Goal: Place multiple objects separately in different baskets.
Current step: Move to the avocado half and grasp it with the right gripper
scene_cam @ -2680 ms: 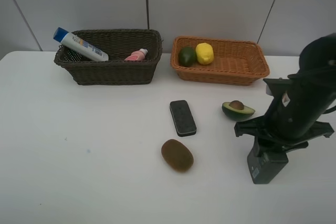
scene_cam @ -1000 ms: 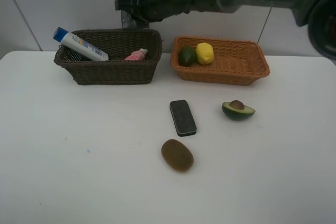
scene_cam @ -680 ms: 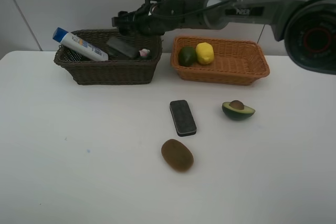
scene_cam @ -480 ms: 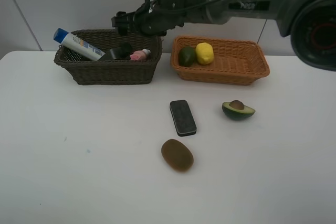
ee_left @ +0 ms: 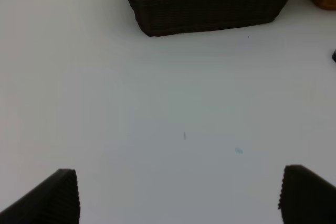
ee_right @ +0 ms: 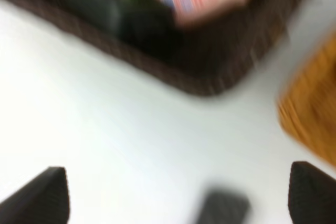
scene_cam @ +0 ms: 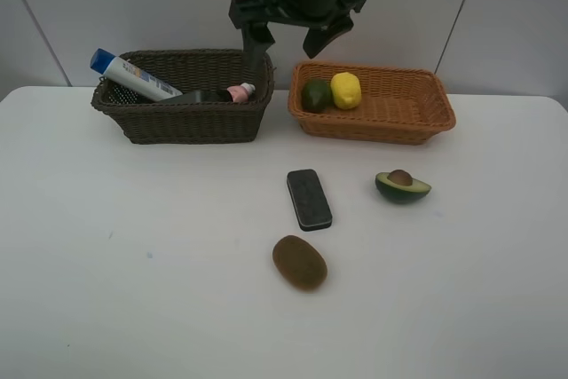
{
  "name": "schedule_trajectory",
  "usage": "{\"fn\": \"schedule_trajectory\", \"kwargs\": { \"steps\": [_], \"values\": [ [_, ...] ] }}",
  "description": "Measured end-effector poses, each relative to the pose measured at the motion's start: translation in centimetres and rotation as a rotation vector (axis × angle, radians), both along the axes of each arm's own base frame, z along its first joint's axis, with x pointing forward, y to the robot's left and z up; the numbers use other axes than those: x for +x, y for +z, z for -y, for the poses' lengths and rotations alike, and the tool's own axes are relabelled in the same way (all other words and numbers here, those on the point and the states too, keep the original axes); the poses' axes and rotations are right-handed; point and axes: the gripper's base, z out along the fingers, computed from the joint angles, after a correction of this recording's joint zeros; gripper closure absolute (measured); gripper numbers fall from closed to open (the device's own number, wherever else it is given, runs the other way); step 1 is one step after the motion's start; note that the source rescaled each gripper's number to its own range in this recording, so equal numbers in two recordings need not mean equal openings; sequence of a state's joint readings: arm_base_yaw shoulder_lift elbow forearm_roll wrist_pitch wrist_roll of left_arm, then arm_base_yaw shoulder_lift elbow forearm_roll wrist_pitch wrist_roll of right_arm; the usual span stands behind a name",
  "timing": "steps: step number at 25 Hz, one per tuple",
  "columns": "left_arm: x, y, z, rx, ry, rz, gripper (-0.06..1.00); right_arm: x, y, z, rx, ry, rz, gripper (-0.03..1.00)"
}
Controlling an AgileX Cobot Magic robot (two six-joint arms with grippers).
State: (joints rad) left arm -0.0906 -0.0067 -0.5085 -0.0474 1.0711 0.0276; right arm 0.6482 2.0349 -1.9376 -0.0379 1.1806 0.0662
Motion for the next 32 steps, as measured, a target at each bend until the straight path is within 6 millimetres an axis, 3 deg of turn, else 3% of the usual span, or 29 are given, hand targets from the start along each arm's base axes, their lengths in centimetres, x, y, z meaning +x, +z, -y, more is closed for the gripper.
{"fn": "schedule_trajectory", "kwargs": {
  "steps": [8,15,21,25,32],
  "values": [
    [0.0,0.0,0.0,0.0,0.0,0.0,-0.05,-1.3,-1.3,2.4,-0.166,-0.008,-0.019,-0.01],
    [0.0,0.0,0.0,0.0,0.0,0.0,-0.05,-3.6,-7.0,7.8,-0.389,-0.035,-0.186,-0.01],
    [0.0,0.0,0.0,0.0,0.0,0.0,-0.05,-3.8,-10.9,10.8,-0.397,-0.055,-0.218,-0.01],
    [0.0,0.0,0.0,0.0,0.0,0.0,-0.05,-3.1,-11.9,11.7,-0.35,-0.054,-0.164,-0.01],
    [0.0,0.0,0.0,0.0,0.0,0.0,-0.05,-2.4,-12.8,11.8,-0.333,-0.005,-0.133,-0.01]
  ]
}}
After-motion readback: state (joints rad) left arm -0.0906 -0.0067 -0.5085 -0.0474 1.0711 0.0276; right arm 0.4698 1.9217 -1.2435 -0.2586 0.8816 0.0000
